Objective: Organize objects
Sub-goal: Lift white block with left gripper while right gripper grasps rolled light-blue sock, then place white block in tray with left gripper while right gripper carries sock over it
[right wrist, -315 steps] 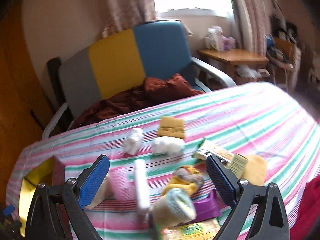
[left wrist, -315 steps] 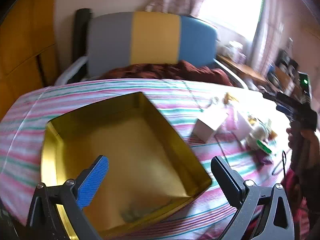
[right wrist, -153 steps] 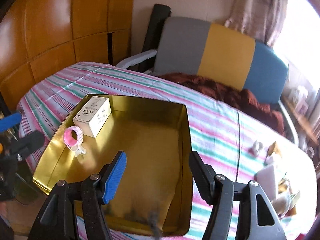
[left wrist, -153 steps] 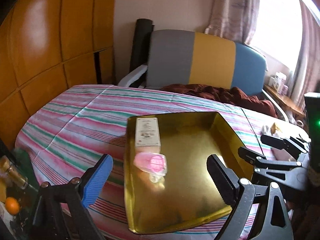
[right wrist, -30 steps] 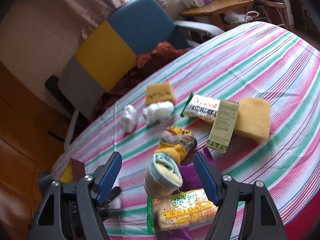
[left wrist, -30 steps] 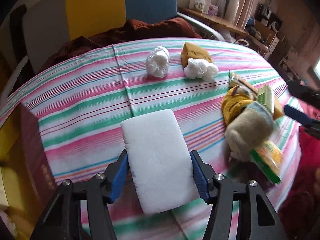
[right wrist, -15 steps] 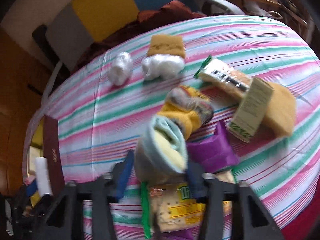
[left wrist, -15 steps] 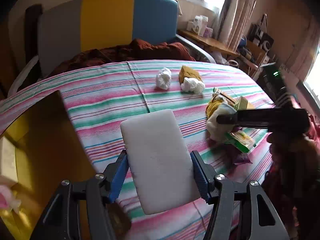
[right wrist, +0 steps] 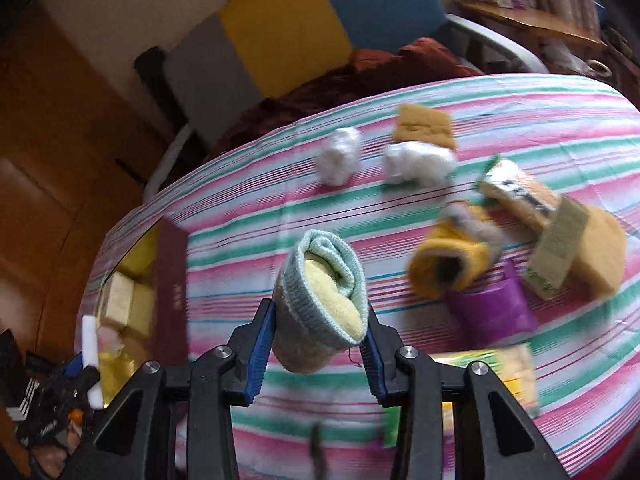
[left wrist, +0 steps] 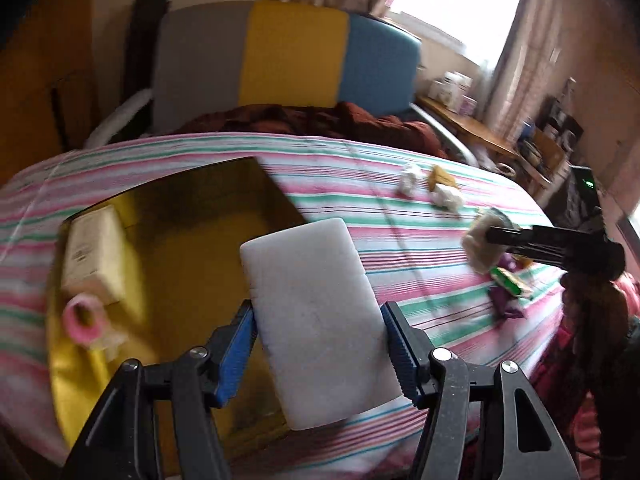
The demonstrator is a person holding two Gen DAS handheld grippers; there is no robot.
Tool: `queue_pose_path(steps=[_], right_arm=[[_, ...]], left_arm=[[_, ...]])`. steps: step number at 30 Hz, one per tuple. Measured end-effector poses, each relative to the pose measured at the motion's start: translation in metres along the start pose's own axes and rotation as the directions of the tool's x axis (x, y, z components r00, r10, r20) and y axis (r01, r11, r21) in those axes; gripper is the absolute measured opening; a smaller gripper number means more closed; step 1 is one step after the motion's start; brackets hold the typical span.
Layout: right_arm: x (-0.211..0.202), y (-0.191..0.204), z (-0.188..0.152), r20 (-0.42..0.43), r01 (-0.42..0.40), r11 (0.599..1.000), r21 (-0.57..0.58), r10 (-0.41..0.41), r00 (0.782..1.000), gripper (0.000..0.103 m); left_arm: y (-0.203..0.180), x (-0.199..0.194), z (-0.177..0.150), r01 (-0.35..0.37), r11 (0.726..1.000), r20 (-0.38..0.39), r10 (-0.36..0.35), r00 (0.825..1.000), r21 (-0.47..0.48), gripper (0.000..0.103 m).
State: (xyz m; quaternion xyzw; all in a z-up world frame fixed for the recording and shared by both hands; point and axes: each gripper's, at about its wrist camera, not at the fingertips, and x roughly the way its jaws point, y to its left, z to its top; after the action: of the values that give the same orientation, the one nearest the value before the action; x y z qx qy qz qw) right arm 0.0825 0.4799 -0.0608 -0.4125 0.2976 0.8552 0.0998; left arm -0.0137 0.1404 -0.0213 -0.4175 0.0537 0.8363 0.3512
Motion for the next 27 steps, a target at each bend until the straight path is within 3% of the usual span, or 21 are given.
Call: queue_pose_path(steps=[7, 15, 21, 27], right_arm=[[0.004, 0.083, -0.015, -0.016, -0.122, 0.979, -0.165, 0.121, 0.992, 0.04], [0.031, 0.193, -0.042, -0.141, -0.281, 0.898, -0.339, 0.247, 0.959, 0.04], [0.069, 0.238, -0.066, -0.258, -0.303, 0.873, -0.383, 0.214, 0.942, 0.04], [0.095, 0.253, -0.082, -0.333, -0.316, 0.863, -0.393, 0.187, 0.924, 0.04]], left_arm=[[0.061, -0.031, -0.025, -0.126, 0.983, 0.016, 0.129, 0.992, -0.133, 0.063], [0.105, -0.047, -0.048, -0.2, 0.954, -0.008, 0.203, 0.979, -0.223, 0.063], [0.121, -0.051, -0.06, -0.206, 0.943, -0.015, 0.209, 0.978, -0.26, 0.063], [0.128, -0.046, -0.062, -0.214, 0.941, -0.022, 0.216, 0.976, -0.264, 0.064]])
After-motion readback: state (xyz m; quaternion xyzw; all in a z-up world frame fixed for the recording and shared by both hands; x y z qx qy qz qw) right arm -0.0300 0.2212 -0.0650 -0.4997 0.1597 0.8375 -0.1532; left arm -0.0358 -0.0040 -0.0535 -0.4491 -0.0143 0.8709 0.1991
